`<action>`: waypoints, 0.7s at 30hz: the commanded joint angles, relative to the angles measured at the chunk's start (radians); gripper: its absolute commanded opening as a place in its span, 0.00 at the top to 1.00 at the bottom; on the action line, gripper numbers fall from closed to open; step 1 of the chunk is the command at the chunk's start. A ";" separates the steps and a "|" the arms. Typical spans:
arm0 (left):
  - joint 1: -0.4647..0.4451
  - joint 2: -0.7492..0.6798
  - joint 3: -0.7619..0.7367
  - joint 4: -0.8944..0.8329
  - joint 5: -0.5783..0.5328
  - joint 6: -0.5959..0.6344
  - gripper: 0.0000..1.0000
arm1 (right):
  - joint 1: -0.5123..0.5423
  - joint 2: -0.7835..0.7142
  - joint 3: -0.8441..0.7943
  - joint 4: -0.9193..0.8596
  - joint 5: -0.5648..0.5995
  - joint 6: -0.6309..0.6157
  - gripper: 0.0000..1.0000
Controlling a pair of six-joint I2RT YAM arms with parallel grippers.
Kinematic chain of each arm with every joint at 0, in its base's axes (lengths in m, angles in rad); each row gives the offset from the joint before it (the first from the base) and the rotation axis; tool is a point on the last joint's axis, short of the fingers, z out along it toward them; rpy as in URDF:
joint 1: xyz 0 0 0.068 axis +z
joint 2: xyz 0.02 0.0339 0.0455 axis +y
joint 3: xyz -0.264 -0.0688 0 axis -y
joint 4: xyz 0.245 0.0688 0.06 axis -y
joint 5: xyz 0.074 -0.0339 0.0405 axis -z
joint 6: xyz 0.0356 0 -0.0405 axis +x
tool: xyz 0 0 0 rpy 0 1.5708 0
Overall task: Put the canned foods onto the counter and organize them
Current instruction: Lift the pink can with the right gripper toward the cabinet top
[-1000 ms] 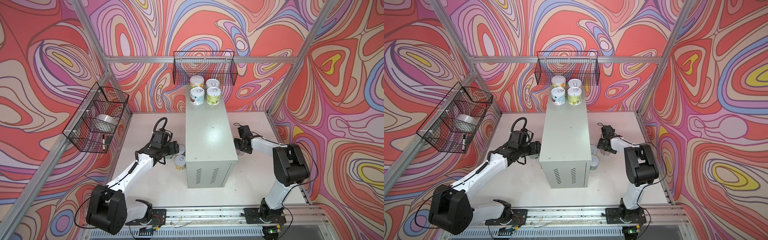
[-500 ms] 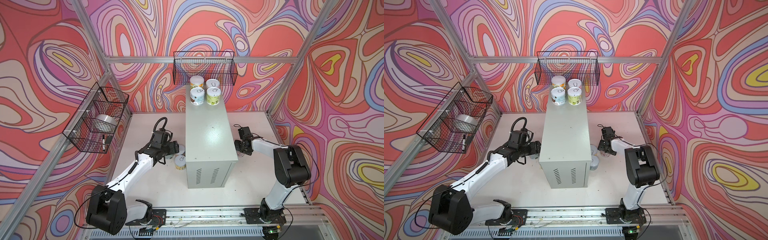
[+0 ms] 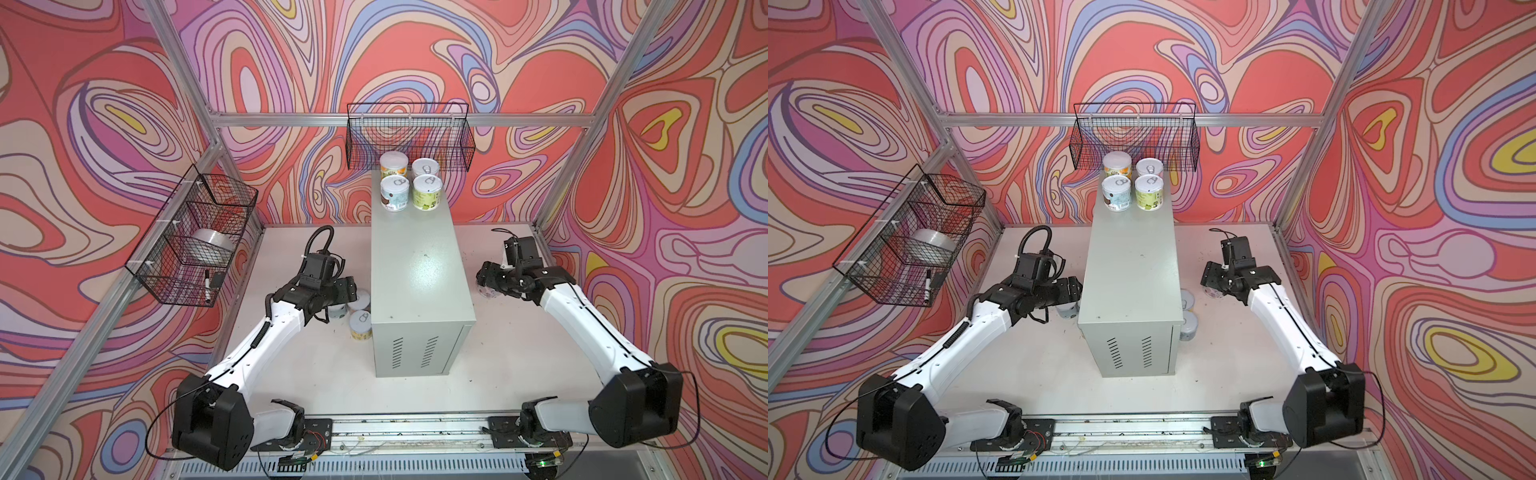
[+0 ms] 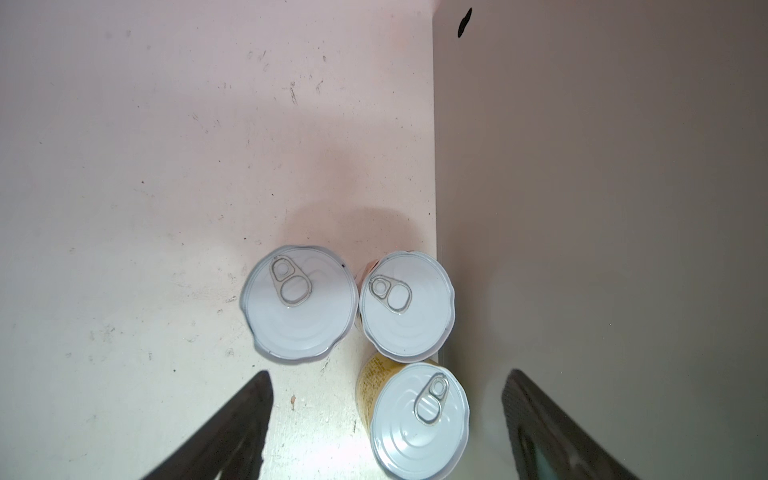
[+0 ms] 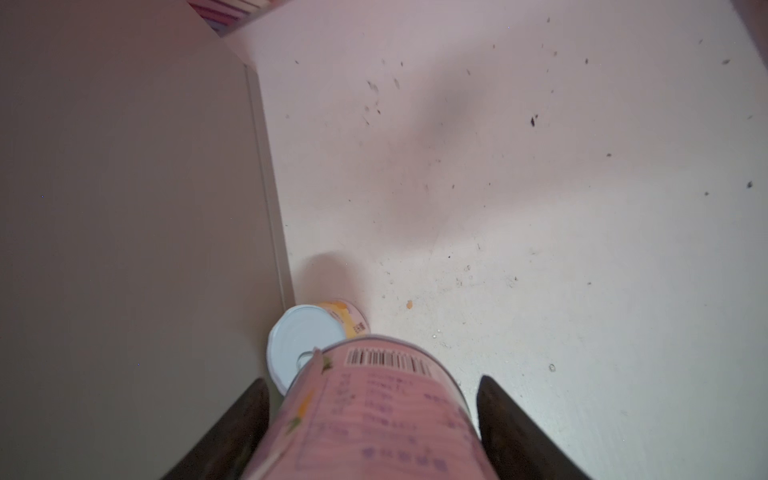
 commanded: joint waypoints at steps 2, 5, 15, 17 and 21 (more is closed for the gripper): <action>0.004 -0.027 0.058 -0.089 -0.009 0.022 0.12 | 0.006 -0.081 0.170 -0.135 -0.012 -0.042 1.00; 0.013 -0.033 0.081 -0.103 0.007 0.021 0.12 | 0.018 -0.095 0.292 -0.197 -0.020 -0.041 1.00; 0.019 -0.103 0.067 -0.097 -0.007 0.022 0.12 | 0.110 -0.014 0.672 -0.329 -0.016 -0.065 1.00; 0.019 -0.113 0.070 -0.103 -0.008 0.023 0.12 | 0.144 0.022 0.751 -0.363 -0.003 -0.076 1.00; 0.019 -0.117 0.080 -0.117 -0.022 0.033 0.12 | 0.246 0.121 0.933 -0.476 0.080 -0.103 1.00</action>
